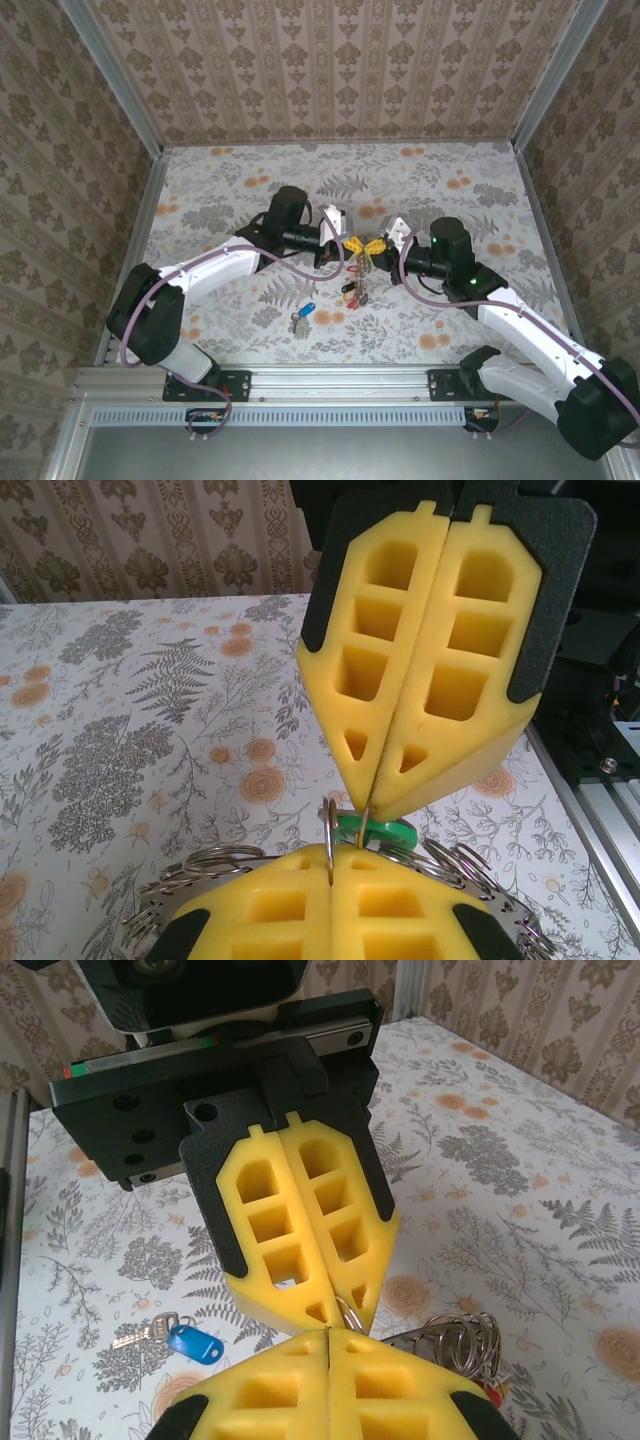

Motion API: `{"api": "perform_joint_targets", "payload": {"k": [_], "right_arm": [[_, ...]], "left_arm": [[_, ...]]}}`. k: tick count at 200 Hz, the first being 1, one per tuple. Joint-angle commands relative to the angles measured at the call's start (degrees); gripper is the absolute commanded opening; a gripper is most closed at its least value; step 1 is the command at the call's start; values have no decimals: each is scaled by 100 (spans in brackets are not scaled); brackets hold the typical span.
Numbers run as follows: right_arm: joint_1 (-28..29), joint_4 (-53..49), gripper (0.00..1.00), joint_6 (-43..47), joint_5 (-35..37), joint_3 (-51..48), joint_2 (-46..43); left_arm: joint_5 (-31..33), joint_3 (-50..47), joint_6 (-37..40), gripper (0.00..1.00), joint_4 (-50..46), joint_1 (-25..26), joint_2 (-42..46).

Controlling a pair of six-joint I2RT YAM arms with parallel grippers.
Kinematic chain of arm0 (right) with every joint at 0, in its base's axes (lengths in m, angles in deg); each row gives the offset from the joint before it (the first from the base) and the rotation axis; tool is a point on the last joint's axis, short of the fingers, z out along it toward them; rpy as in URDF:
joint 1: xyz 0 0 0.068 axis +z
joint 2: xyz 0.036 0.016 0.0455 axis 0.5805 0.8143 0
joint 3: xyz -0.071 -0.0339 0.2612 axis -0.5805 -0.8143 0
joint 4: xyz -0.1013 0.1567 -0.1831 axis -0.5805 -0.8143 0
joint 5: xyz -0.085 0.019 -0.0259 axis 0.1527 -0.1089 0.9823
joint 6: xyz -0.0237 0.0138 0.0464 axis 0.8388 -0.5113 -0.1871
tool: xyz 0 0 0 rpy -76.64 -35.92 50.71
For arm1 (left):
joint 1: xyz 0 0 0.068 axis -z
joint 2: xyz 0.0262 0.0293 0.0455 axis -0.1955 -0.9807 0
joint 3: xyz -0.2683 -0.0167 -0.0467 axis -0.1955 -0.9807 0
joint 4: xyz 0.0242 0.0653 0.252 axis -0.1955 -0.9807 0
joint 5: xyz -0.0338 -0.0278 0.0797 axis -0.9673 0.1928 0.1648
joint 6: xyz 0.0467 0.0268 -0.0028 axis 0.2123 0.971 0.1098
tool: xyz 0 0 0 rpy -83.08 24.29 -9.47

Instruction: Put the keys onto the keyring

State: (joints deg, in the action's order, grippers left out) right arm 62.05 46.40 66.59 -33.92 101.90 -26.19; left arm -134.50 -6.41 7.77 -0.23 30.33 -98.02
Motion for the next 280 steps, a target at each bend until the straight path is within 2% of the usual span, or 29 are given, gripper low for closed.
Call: {"api": "perform_joint_targets", "payload": {"k": [1,56,126,185,280], "right_arm": [[51,282,0,88,308,98,-46],[76,402,0,46,413,44,-28],[270,577,0,-154,1350,33,56],[305,339,0,-280,1714,101,39],[340,68,0,-573,1431,417,170]], "left_arm": [[-255,219,15,0,139,73,26],[-219,269,65,0,54,85,35],[-130,288,123,0,0,90,12],[-17,253,92,0,77,101,23],[104,272,298,0,-54,149,-23]]}}
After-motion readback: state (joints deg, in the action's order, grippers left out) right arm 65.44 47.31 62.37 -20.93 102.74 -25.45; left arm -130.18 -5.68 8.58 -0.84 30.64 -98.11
